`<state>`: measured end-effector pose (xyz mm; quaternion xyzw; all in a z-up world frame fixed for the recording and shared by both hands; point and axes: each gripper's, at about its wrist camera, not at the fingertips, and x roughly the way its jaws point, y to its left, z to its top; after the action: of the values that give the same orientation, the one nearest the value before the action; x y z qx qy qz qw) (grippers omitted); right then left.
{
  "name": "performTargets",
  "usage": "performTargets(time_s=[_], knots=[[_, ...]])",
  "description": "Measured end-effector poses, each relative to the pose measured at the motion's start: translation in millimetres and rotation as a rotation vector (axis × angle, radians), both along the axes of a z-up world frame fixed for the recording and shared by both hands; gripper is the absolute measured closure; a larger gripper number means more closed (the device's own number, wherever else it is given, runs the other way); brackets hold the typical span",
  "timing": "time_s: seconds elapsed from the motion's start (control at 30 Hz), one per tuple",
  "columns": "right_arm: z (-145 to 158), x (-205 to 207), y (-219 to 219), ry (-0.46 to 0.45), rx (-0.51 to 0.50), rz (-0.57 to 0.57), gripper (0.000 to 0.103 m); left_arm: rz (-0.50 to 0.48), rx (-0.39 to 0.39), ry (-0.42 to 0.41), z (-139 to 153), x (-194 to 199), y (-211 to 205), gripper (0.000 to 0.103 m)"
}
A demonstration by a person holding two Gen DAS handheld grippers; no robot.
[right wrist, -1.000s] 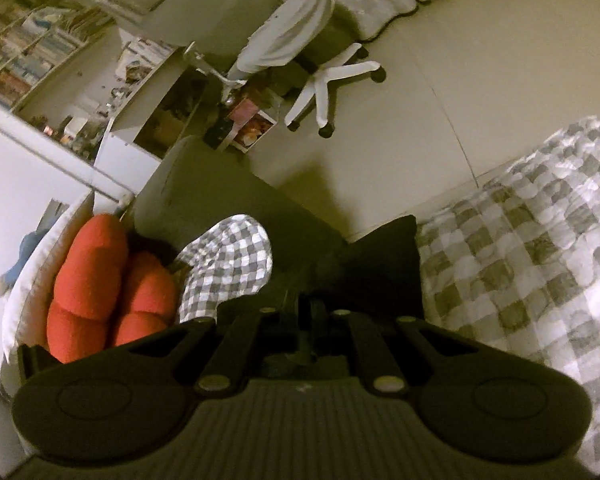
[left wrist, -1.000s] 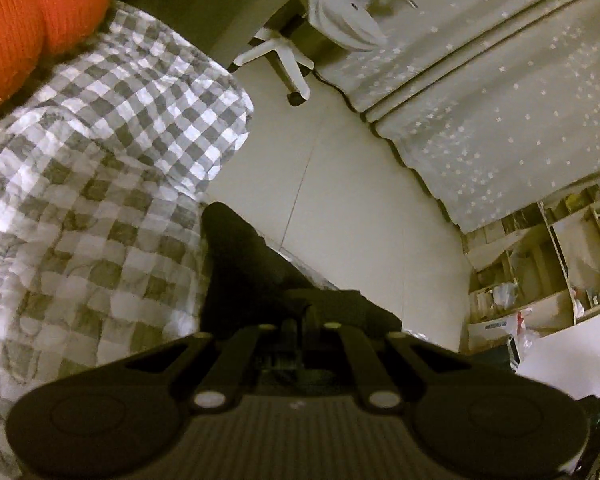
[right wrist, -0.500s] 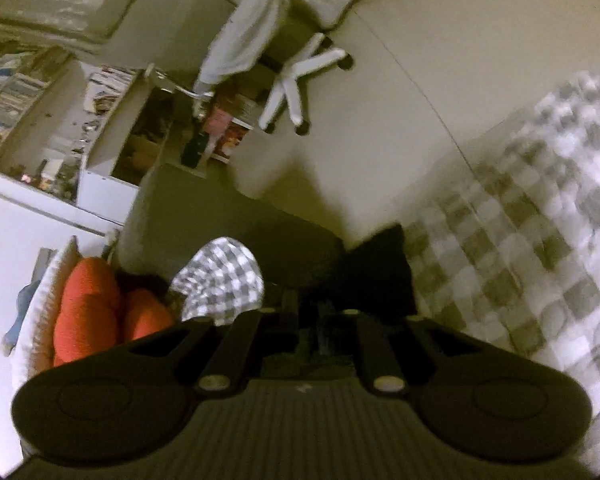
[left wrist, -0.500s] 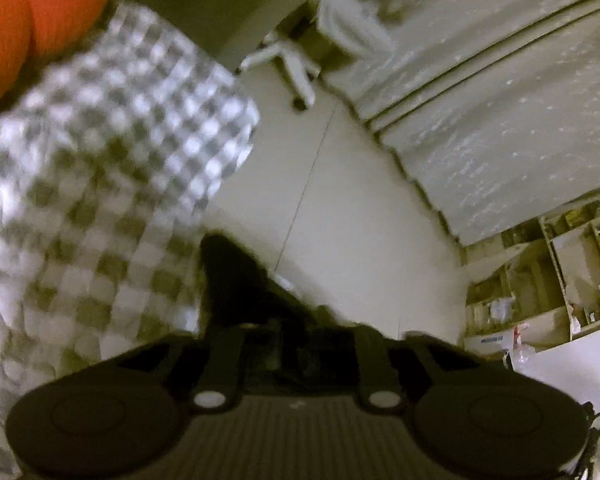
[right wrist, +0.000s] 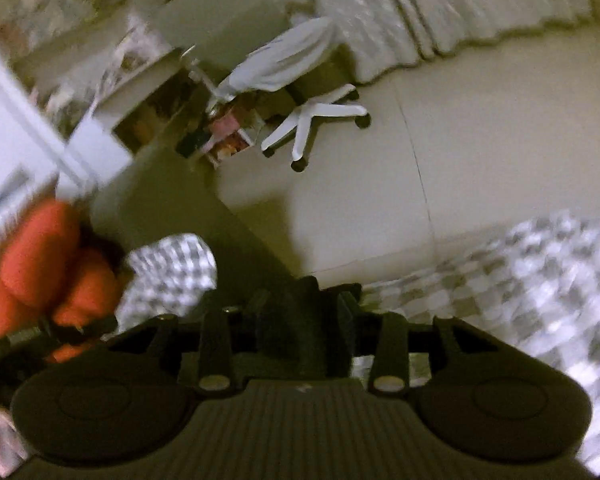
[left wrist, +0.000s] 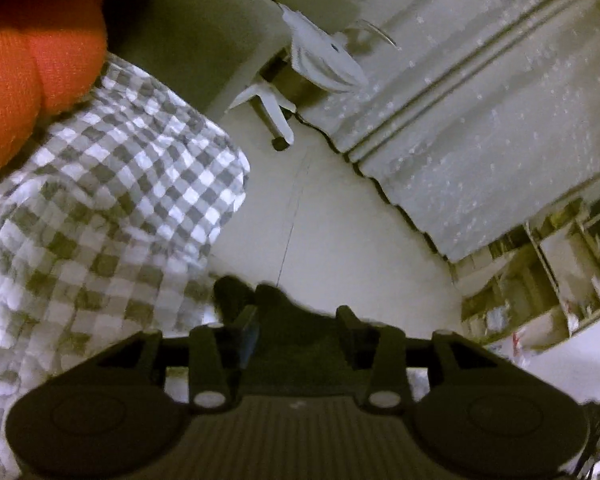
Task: Fold clothes
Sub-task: 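Lift the held black garment up off the bed with both grippers, then lower the held black garment end back onto the bed with both grippers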
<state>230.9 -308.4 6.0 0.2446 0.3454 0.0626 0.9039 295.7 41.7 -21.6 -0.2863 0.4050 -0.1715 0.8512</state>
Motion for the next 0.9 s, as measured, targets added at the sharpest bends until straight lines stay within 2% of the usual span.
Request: performTargets(time_s=[0.07, 0.3, 0.37, 0.47, 0.53, 0.57, 0.6, 0.63, 0.7, 0.83, 0.9], knots=[[-5.1, -0.4, 7.3, -0.017, -0.067, 0.035, 0.062, -0.015, 0.022, -0.004, -7.3, -6.4, -1.8, 0.06], [-21.2, 15.9, 27.6, -0.045, -0.166, 0.101, 0.062, -0.031, 0.115, -0.003, -25.9, -13.5, -12.8, 0.062], [-28.0, 20.3, 32.3, -0.023, -0.22, 0.091, 0.063, -0.027, 0.135, -0.02, -26.1, -15.7, -16.8, 0.062], [-42.8, 25.8, 34.3, 0.015, -0.239, 0.089, 0.074, -0.029, 0.156, -0.038, -23.9, -15.9, -20.5, 0.062], [-44.5, 23.5, 34.0, -0.004, -0.246, 0.075, 0.081, -0.012, 0.147, -0.041, -23.8, -13.8, -18.8, 0.062], [-44.7, 21.8, 33.3, -0.016, -0.251, 0.066, 0.092, -0.005, 0.146, -0.044, -24.4, -14.5, -18.4, 0.063], [-44.8, 20.2, 32.5, -0.028, -0.255, 0.057, 0.098, -0.004, 0.157, -0.048, -24.2, -15.2, -19.5, 0.066], [-44.3, 18.7, 31.4, -0.039, -0.258, 0.042, 0.098, -0.006, 0.171, -0.053, -23.6, -15.7, -20.8, 0.069], [-42.5, 13.2, 30.7, -0.07, -0.266, 0.008, 0.099, -0.016, 0.198, -0.068, -22.9, -16.1, -25.8, 0.083], [-44.3, 5.9, 37.1, -0.091, -0.293, -0.051, 0.099, -0.017, 0.228, -0.084, -22.8, -15.8, -32.3, 0.089], [-48.6, 12.0, 40.5, -0.063, -0.299, -0.049, 0.099, -0.019, 0.247, -0.095, -22.7, -16.9, -33.6, 0.089]])
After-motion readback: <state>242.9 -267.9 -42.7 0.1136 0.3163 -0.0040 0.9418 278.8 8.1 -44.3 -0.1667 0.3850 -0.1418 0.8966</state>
